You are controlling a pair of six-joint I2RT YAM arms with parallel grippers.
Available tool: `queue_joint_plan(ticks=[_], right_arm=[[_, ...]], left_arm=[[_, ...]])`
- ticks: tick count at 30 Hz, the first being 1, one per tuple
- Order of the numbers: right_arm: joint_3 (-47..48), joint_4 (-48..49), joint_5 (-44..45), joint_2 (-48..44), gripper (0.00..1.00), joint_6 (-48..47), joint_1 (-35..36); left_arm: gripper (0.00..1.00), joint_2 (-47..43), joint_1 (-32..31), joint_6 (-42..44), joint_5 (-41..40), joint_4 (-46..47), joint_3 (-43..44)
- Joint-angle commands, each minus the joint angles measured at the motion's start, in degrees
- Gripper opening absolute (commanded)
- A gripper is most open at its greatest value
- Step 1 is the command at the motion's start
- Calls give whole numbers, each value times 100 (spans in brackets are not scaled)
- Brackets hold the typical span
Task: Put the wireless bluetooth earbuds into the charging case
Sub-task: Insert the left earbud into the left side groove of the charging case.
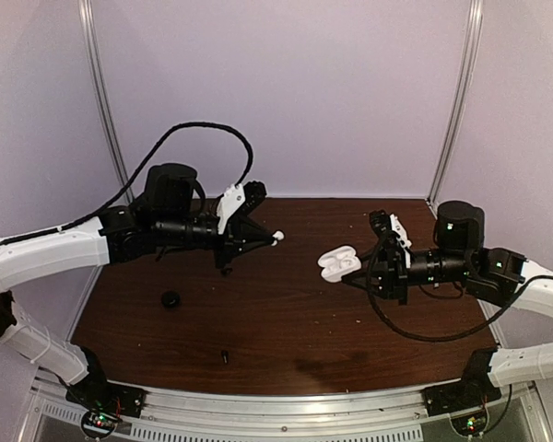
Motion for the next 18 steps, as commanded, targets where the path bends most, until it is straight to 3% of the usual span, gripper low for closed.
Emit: queue_joint_plan(ticks=[1, 18], right_arm=[[182, 50, -118, 27, 0, -85, -30], [330, 98, -386, 339, 0, -201, -25]], left_arm=[[0, -305, 12, 246, 579, 148, 17], [0, 5, -1007, 816, 749, -664, 697]])
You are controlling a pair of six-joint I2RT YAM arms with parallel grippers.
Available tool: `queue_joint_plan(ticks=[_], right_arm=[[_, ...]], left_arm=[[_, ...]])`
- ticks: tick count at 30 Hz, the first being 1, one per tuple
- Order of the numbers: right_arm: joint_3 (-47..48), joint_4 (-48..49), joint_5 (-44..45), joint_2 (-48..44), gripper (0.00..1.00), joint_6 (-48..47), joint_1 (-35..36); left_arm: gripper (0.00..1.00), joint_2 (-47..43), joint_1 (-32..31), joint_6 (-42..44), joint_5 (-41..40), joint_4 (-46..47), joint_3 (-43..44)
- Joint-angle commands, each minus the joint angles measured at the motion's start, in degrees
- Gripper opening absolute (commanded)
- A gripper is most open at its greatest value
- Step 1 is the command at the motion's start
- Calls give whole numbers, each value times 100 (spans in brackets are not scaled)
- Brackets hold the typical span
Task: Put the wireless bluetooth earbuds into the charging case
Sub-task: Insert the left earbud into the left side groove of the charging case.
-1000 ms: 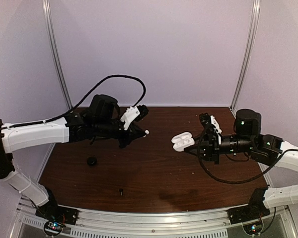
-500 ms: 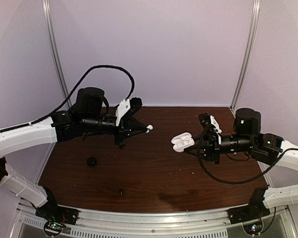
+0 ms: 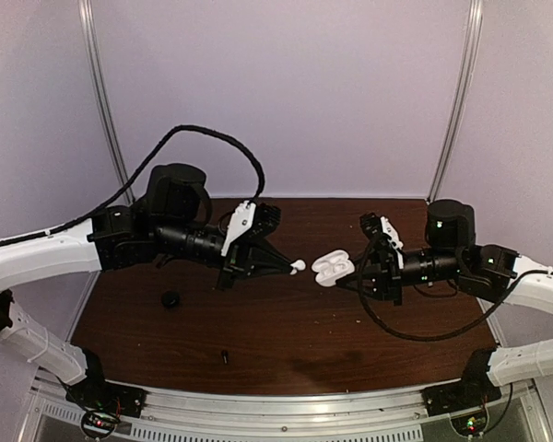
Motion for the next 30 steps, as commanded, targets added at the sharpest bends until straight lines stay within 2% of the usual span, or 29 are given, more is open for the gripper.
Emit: queue_joint_plan(ticks=[1, 11, 30], right_arm=[[207, 128, -154, 35, 0, -106, -25], [206, 230, -339, 119, 0, -109, -21], [143, 508, -346, 93, 0, -3, -16]], left_arm=[[0, 250, -120, 143, 2, -249, 408], [0, 903, -323, -52, -267, -477, 1036], [0, 1472, -376, -78, -552, -908, 1300]])
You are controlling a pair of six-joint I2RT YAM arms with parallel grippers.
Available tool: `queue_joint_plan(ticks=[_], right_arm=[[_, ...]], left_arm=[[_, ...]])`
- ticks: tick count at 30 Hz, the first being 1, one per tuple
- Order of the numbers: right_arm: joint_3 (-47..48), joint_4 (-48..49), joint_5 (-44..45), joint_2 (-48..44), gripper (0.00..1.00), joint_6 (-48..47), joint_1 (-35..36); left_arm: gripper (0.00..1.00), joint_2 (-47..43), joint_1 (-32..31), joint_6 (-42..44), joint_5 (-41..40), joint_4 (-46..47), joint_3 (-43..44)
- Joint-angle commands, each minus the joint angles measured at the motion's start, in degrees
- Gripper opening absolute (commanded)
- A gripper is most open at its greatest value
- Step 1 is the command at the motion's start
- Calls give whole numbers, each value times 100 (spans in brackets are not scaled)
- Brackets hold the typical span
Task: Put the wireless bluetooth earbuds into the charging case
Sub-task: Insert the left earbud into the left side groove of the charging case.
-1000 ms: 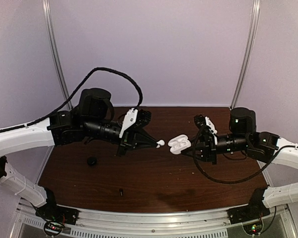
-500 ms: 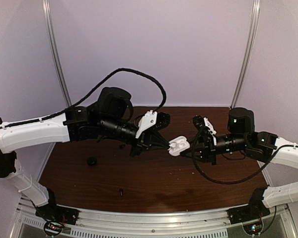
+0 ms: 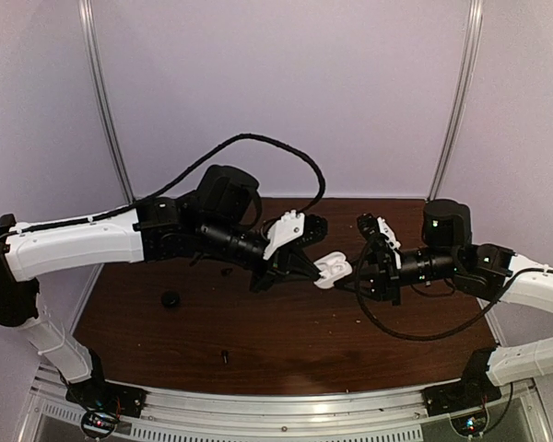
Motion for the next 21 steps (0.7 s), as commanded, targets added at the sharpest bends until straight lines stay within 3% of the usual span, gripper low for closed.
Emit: queue_joint_plan(ticks=[1, 7, 21], right_arm=[[122, 435, -44, -107, 0, 9, -12], [43, 541, -299, -217, 0, 9, -12], [56, 438, -280, -306, 0, -68, -12]], left_arm=[[0, 149, -20, -119, -73, -147, 165], [0, 234, -17, -298, -99, -133, 199], [15, 153, 2, -469, -1027, 35, 390]])
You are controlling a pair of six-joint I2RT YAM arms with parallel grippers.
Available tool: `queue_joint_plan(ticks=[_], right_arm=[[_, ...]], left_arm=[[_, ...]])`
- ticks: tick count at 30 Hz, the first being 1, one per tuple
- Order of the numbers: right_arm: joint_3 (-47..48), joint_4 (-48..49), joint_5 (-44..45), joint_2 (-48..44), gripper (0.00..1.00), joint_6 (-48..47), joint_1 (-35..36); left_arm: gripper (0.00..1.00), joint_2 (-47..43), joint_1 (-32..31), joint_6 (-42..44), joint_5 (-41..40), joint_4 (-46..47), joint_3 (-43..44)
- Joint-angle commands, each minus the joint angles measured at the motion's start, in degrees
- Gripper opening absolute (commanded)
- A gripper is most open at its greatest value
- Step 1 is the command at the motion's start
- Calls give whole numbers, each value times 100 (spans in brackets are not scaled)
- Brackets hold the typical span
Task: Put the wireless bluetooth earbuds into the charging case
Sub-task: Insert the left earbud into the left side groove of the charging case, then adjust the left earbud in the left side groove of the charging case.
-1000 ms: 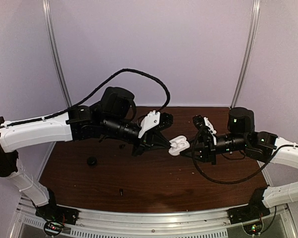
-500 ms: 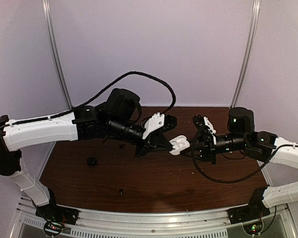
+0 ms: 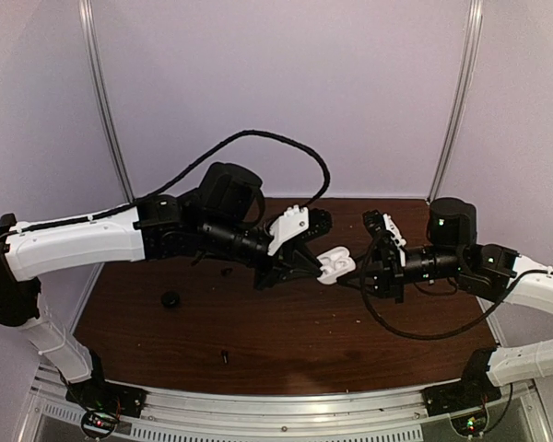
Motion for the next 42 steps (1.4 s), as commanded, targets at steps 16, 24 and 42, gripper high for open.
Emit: queue_joint_plan(ticks=[16, 24, 42], right_arm=[[24, 387, -61, -132, 0, 1, 32], [51, 395, -51, -74, 0, 40, 32], [170, 357, -160, 28, 0, 125, 37]], left_arm=[[26, -421, 42, 51, -34, 448, -180], [31, -1029, 319, -296, -428, 1009, -759], [43, -593, 324, -410, 441, 1030, -526]])
